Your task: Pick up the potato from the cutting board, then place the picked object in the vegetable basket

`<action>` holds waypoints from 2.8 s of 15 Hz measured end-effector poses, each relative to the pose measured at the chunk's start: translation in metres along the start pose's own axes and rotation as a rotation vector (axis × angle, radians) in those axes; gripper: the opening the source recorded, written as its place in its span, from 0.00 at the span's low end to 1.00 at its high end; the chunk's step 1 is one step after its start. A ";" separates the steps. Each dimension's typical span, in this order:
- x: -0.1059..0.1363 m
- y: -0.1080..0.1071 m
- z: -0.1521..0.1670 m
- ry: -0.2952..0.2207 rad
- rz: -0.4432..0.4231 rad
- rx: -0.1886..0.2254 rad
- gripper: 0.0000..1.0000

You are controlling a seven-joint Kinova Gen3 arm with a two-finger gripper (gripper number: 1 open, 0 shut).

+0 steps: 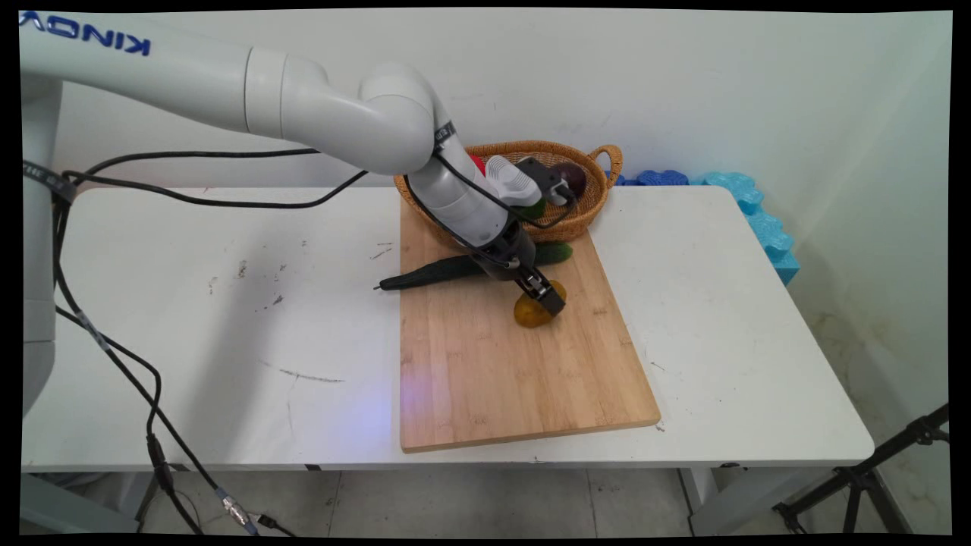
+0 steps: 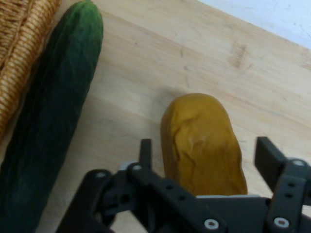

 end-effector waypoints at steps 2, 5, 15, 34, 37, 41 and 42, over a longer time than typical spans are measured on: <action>0.000 0.000 0.001 -0.003 0.004 0.000 0.00; -0.001 -0.001 -0.001 -0.005 0.012 -0.005 0.00; 0.027 -0.005 -0.076 0.063 0.034 -0.017 0.00; 0.088 -0.114 -0.067 0.058 0.084 0.106 0.00; 0.091 -0.120 -0.046 0.052 0.096 0.092 0.00; 0.093 -0.123 -0.027 0.048 0.112 0.074 0.00; 0.094 -0.123 -0.024 0.048 0.115 0.071 0.00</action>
